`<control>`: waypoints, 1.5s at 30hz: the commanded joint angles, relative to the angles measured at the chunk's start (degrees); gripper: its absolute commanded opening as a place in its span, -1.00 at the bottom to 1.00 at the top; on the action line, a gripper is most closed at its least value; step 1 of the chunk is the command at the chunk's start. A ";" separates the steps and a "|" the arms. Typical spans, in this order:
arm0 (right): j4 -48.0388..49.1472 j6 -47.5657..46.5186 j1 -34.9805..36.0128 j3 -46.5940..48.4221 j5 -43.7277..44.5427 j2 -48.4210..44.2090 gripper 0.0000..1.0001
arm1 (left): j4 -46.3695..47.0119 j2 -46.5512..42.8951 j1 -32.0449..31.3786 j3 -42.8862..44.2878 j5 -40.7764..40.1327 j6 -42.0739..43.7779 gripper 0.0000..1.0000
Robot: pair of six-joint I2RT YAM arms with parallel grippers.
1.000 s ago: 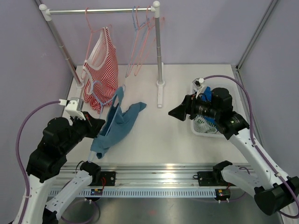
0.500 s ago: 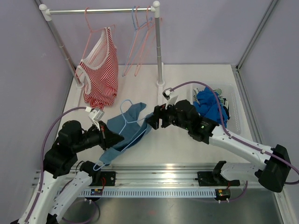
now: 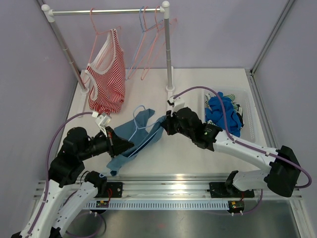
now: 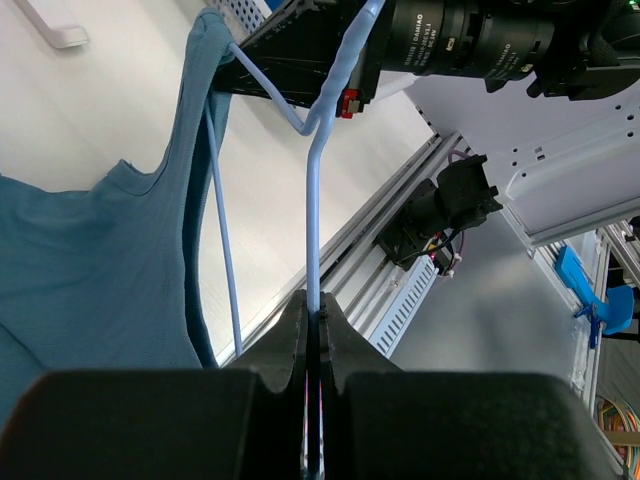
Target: Remove the tank top from the hanger
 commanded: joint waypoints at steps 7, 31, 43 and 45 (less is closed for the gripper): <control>-5.00 -4.34 -0.56 5.06 20.19 -0.41 -1.00 | 0.19 0.68 -0.23 0.89 -0.42 3.23 -1.00; -10.57 -5.22 -12.34 2.34 -9.22 -28.35 -1.00 | 77.77 9.01 -21.83 -9.04 -8.93 -3.85 -1.00; -16.36 -5.57 -12.34 -0.47 -10.92 -30.55 -1.00 | 80.63 20.19 -33.54 0.62 -46.35 16.22 -1.00; -17.42 -6.19 -12.34 0.31 -11.52 -31.00 -1.00 | 72.29 19.58 -33.54 3.96 -50.67 17.64 -1.00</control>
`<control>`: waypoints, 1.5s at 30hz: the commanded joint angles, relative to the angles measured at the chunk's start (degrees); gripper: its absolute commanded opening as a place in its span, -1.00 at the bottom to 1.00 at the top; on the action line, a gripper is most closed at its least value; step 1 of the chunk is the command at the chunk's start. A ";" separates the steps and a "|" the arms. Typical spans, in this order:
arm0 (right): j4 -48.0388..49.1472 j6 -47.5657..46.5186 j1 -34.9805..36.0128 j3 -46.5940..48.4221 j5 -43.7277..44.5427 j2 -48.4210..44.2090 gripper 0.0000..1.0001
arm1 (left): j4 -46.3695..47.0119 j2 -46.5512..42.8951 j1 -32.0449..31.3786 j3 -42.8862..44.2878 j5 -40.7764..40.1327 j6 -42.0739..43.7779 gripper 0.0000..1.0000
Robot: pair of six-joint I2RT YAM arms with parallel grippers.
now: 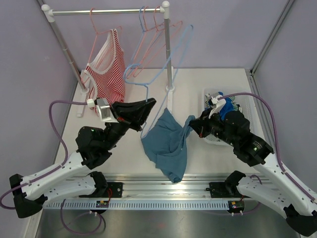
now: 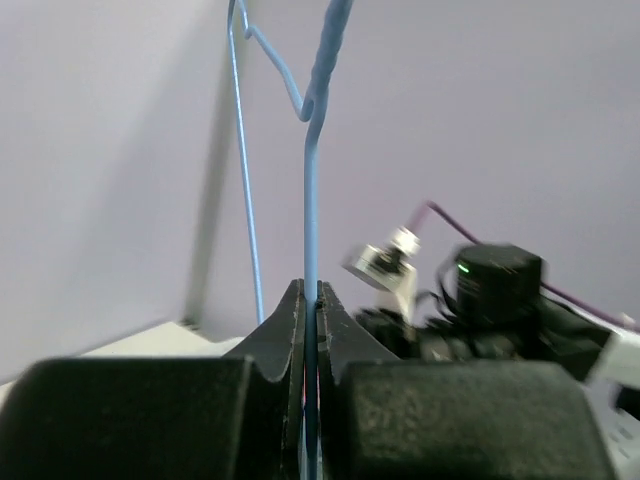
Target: Remove the tank top from the hanger
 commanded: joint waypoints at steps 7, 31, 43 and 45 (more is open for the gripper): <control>1.05 -0.70 -0.12 2.29 -7.26 9.83 -1.00 | -38.64 -4.20 -0.19 19.08 -30.78 5.37 -1.00; -1.05 1.50 0.23 4.49 -3.48 19.37 0.99 | -73.39 15.12 29.59 44.83 -12.03 0.52 -1.00; -2.63 -0.34 0.23 3.52 -3.65 18.65 0.99 | -77.95 36.13 38.57 70.38 12.86 -1.32 -1.00; -2.90 -0.61 0.23 3.70 -3.83 19.01 0.99 | -81.45 41.21 38.66 75.58 17.23 -1.93 -1.00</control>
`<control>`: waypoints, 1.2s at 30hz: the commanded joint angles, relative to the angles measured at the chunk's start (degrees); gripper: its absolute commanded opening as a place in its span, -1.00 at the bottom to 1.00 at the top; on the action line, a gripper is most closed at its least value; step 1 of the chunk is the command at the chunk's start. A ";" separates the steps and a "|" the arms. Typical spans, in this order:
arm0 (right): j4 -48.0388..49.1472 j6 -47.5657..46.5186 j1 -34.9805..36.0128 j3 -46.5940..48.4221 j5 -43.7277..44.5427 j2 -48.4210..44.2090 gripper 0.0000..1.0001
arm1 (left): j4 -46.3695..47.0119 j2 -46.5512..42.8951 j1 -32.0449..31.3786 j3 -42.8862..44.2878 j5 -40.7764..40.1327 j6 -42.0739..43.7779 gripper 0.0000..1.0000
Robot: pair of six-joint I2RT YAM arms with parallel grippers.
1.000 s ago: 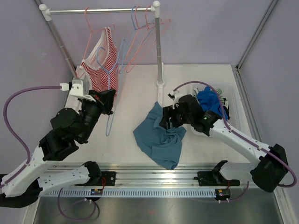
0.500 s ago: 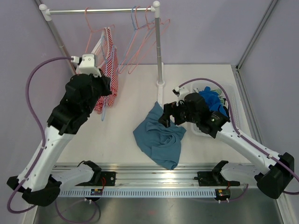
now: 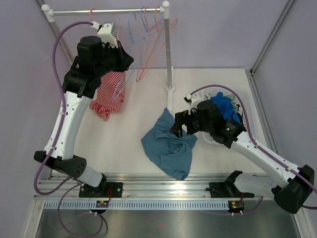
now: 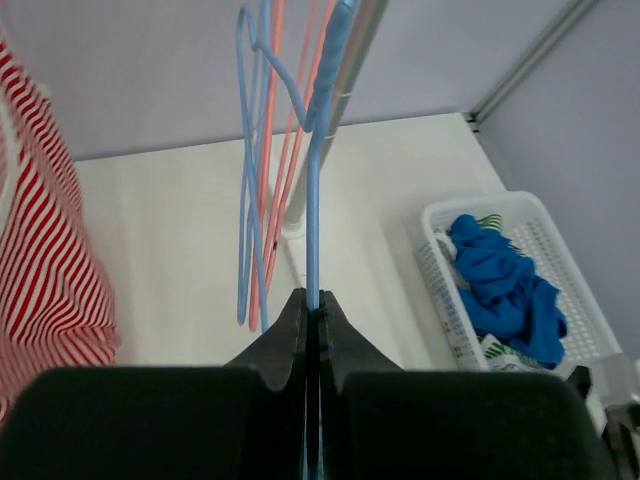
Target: Remove the tank top from the hanger
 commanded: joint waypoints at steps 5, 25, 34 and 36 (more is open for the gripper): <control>0.03 -2.06 0.16 0.33 1.31 0.70 0.99 | -1.35 7.36 0.00 13.67 10.42 -3.63 -1.00; 0.03 -3.99 0.16 0.60 1.13 2.01 0.99 | 4.80 18.86 -0.09 23.16 -11.74 0.58 -1.00; 0.82 -3.46 0.16 -0.45 -0.80 1.84 0.99 | 10.16 26.34 0.35 27.29 -10.70 5.50 -1.00; 1.43 -3.11 0.16 -0.98 -0.89 2.19 0.99 | 10.43 27.04 0.43 27.29 -10.69 5.51 -1.00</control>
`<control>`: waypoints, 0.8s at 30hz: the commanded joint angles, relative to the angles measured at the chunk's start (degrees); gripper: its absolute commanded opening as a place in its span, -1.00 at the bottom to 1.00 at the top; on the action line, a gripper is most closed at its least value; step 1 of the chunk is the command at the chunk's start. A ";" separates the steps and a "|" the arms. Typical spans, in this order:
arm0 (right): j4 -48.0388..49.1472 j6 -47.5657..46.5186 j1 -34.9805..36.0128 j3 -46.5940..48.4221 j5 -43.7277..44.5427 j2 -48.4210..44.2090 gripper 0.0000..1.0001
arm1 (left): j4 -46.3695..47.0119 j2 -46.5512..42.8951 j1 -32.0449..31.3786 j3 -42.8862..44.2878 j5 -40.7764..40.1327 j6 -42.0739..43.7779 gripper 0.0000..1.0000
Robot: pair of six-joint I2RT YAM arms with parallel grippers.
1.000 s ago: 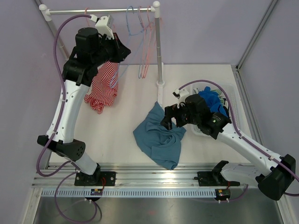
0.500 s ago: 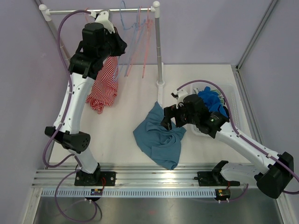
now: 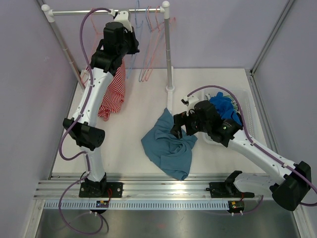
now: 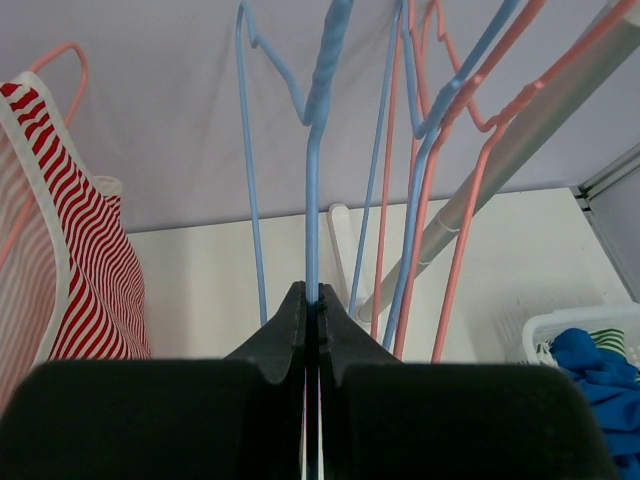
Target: Remove the tank top from the hanger
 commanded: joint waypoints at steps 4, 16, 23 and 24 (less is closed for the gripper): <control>4.13 0.56 0.16 -1.63 -1.57 1.96 0.99 | 6.06 1.13 0.37 1.13 0.15 1.61 -1.00; 5.01 2.67 1.56 5.74 8.53 22.33 0.99 | 7.73 -11.51 0.28 -11.79 -0.99 -1.73 0.50; 0.54 2.50 6.56 12.96 10.73 37.79 0.99 | 4.48 -24.85 -0.07 -21.01 -4.50 -4.18 0.98; -0.16 2.50 7.19 13.49 11.78 39.21 0.99 | 4.30 -26.72 0.02 -25.12 -4.94 -4.62 0.98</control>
